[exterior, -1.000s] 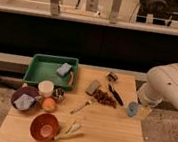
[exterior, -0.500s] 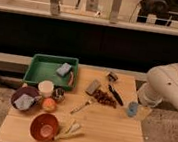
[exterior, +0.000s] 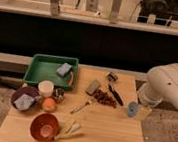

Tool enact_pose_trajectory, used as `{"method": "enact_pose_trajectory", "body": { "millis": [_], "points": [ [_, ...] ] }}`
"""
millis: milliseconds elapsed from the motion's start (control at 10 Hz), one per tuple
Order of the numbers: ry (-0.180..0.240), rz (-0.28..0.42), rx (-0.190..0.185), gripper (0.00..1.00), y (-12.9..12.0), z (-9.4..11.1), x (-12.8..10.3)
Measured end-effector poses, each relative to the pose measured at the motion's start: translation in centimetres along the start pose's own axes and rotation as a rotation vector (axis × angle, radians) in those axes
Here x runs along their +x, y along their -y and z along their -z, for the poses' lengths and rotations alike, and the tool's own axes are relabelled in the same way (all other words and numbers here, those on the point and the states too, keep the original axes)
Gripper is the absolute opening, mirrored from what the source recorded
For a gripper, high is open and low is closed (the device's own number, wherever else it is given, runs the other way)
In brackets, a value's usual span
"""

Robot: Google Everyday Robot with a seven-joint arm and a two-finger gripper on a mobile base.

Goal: Wipe red bowl with eraser

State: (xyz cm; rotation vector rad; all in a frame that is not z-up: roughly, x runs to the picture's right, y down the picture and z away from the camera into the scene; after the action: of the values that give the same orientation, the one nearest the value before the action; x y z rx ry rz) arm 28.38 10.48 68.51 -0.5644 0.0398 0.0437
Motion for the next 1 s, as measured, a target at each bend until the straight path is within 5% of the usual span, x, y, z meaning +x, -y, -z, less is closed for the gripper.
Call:
{"method": "enact_pose_trajectory", "body": {
  "millis": [500,1000],
  "points": [
    [0.0,0.006,0.001,0.8,0.0,-0.1,-0.2],
    [0.005,0.136,0.026,0.8,1.6,-0.9,-6.5]
  ]
}}
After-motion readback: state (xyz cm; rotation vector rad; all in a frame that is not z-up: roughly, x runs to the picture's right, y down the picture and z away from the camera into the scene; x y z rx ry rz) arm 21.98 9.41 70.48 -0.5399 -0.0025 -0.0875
